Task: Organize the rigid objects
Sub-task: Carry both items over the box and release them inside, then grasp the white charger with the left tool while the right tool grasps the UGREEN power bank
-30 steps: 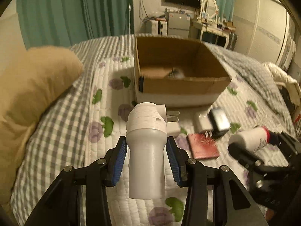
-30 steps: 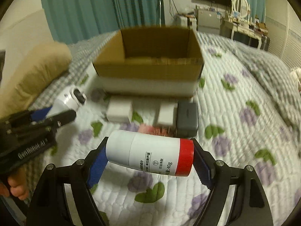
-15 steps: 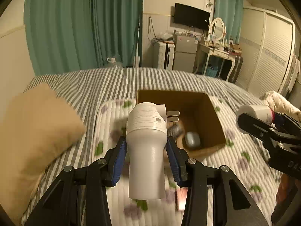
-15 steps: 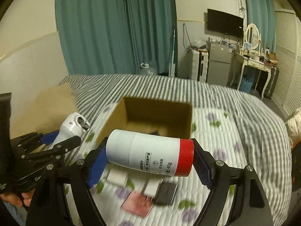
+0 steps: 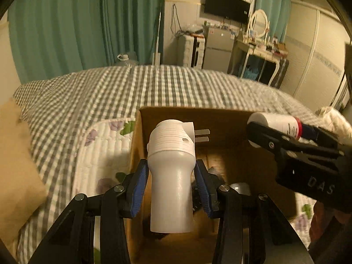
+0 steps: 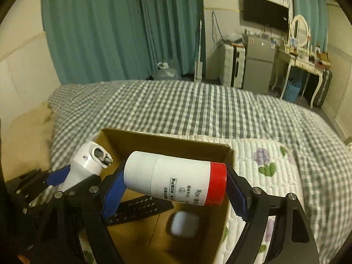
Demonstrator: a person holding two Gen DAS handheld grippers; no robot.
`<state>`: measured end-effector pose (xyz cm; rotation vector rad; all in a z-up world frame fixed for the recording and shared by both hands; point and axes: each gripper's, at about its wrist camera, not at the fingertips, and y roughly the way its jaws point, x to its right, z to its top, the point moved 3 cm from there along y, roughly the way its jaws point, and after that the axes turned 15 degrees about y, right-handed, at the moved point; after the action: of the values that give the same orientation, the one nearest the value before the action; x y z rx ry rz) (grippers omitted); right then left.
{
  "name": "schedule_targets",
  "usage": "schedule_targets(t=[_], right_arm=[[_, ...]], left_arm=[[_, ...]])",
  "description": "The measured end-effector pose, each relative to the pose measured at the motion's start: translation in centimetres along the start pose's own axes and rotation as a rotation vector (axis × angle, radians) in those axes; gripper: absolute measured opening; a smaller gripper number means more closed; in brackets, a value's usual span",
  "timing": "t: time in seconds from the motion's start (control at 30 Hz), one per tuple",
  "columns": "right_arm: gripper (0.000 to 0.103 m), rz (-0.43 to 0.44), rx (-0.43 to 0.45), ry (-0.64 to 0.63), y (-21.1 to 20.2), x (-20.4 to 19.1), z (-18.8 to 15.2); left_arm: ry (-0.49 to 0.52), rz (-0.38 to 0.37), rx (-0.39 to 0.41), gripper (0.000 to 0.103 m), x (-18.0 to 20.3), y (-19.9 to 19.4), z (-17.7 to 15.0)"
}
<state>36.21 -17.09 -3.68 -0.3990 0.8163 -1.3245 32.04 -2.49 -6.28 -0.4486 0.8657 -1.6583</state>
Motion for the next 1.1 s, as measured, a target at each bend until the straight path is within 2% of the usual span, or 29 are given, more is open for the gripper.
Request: schedule_targets(t=[0.23,0.33,0.37,0.4,0.47,0.53,0.73,0.93,1.03,1.1], right_arm=[[0.081,-0.023,-0.009,-0.014,4.1,1.1,0.3],[0.082,-0.042,-0.021,0.009,4.7,1.5,0.6],[0.086,-0.033,-0.022,0.034,4.6,1.8,0.6],[0.088,-0.028,-0.019,0.049,4.3,2.0,0.7],[0.090,-0.035,0.000,0.060,3.0,2.3,1.0],[0.092,-0.053,0.025,0.054,1.2,2.5,1.3],[0.094,-0.108,0.108,-0.009,-6.8,2.5,0.7],[0.096,-0.131,0.133,-0.060,-13.3,2.1,-2.6],[0.098,-0.163,0.131,-0.089,-14.8,1.7,-5.0],[0.098,-0.162,0.097,-0.087,-14.9,1.7,-6.9]], left_arm=[[0.045,-0.002,-0.008,0.044,0.5,1.9,0.0],[0.075,0.002,-0.010,0.049,1.1,1.5,-0.1],[0.074,0.001,-0.013,0.052,1.2,1.3,-0.2],[0.074,0.000,-0.019,0.058,1.1,1.1,-0.3],[0.077,-0.010,-0.018,0.062,1.3,-0.1,-0.6],[0.081,0.010,-0.004,0.070,1.4,-2.0,-0.7],[0.081,0.016,0.050,0.082,2.1,-9.1,-2.2],[0.047,0.035,0.084,0.089,2.2,-14.1,-4.6],[0.013,0.040,0.082,0.092,2.3,-15.3,-6.5],[-0.005,0.039,0.077,0.092,2.4,-15.6,-8.0]])
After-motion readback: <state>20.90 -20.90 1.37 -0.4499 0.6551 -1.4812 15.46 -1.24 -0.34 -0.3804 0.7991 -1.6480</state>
